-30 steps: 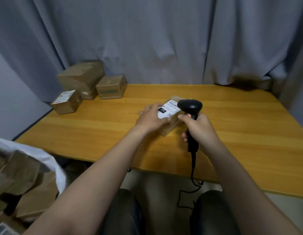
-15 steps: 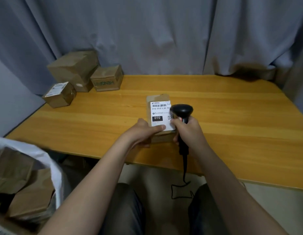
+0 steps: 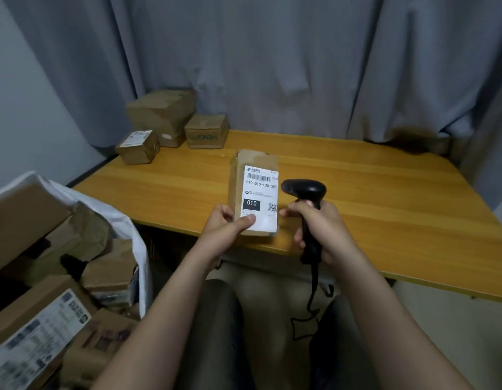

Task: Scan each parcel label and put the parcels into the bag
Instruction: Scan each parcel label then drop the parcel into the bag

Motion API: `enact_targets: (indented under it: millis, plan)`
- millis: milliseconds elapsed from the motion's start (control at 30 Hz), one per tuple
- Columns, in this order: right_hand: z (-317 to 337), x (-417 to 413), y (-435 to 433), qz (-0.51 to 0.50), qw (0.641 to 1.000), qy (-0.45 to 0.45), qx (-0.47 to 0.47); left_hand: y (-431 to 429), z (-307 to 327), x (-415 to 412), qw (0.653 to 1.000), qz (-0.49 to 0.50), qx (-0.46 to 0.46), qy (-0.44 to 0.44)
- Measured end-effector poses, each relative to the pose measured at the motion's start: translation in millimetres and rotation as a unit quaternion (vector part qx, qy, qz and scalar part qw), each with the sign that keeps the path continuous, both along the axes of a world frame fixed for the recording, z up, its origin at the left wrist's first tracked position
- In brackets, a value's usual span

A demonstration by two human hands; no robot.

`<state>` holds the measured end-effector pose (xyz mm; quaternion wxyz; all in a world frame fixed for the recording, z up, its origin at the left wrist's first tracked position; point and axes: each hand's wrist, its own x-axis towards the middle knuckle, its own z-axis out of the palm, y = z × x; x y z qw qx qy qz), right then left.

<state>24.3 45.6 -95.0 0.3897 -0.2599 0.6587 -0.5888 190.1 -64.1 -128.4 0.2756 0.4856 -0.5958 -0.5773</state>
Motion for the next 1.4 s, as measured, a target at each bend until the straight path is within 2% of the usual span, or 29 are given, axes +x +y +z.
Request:
enact_targets:
  millis: [100, 333, 533, 967, 1167, 1267, 1400]
  plan:
    - [26.4, 8.4, 12.3, 0.0, 0.999, -0.018, -0.04, 4.6, 6.8, 24.4, 0.999, 0.046, -0.019, 0.018]
    - [65.2, 54.3, 39.0, 0.165, 0.983, 0.078, -0.032, 14.9, 4.1, 66.4, 0.982, 0.164, -0.097, 0.015]
    - [70.8, 74.1, 43.6, 0.228, 0.968, 0.098, -0.042, 27.2, 14.0, 80.0, 0.974, 0.18, -0.139, 0.014]
    - [75.6, 80.1, 52.3, 0.245, 0.964, 0.078, -0.072, 38.0, 23.5, 89.8, 0.977, 0.17, -0.128, 0.005]
    - [74.8, 80.5, 48.7, 0.203, 0.973, 0.084, -0.076, 44.3, 30.5, 100.1, 0.982, 0.15, -0.117, 0.004]
    - [71.8, 83.3, 39.0, 0.181, 0.976, 0.096, -0.068, 48.8, 42.7, 117.3, 0.978, 0.159, -0.136, -0.027]
    - [66.8, 97.4, 24.1, 0.206, 0.971, 0.106, -0.055, 55.2, 68.9, 160.0, 0.961, 0.173, -0.189, -0.099]
